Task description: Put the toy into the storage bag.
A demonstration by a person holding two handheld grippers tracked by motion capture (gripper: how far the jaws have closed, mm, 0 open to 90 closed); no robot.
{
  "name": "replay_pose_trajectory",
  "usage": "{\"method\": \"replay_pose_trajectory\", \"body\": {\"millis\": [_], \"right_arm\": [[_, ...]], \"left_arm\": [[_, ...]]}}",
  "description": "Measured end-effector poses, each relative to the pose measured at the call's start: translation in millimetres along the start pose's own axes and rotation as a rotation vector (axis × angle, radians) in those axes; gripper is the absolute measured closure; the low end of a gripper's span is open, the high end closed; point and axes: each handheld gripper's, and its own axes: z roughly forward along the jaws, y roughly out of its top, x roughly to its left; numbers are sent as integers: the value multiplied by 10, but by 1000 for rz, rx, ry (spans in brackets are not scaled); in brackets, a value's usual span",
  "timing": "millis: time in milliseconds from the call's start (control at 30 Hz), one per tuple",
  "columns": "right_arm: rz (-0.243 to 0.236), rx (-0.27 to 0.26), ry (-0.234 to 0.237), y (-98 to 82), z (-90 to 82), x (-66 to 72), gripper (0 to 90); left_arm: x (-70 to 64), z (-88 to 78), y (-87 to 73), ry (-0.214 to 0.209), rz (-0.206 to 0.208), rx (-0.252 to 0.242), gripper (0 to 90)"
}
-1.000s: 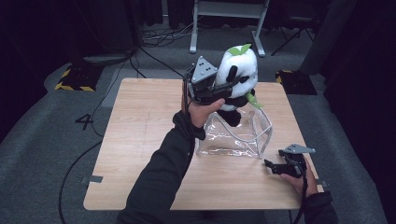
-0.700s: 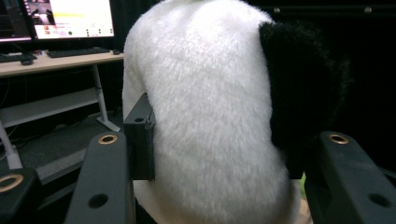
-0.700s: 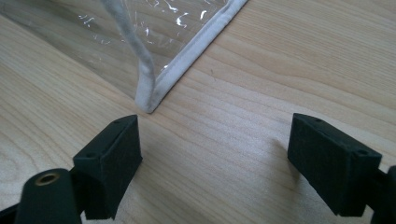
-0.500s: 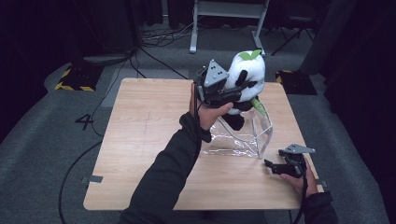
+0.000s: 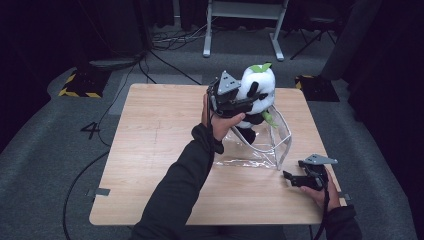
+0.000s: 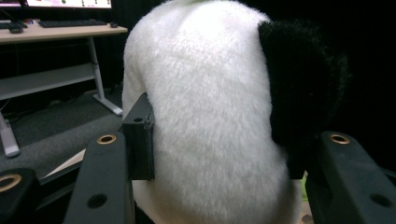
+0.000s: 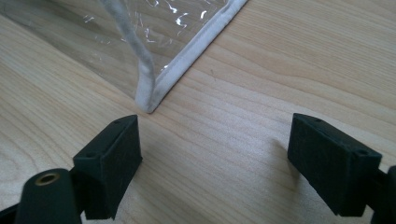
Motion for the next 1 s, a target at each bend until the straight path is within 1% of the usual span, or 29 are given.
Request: {"method": "replay_pose_trajectory", "body": {"millis": [67, 167, 233, 367, 667, 833, 1000], "right_arm": [[0, 0, 0, 0, 0, 0, 173], [0, 0, 0, 0, 0, 0, 174], [0, 0, 0, 0, 0, 0, 174], [0, 0, 0, 0, 0, 0, 173], [0, 0, 0, 0, 0, 0, 173], [0, 0, 0, 0, 0, 0, 174], [0, 0, 0, 0, 0, 0, 174]], "left_arm": [[6, 16, -39, 3, 3, 13, 443], [9, 36, -89, -6, 7, 30, 438], [2, 54, -118, -10, 18, 50, 434], [-5, 79, -172, -12, 27, 70, 430], [-15, 77, -237, -41, 39, 106, 417], [-53, 44, -285, -63, 68, 128, 410], [-64, 32, -311, -66, 88, 152, 401]]}}
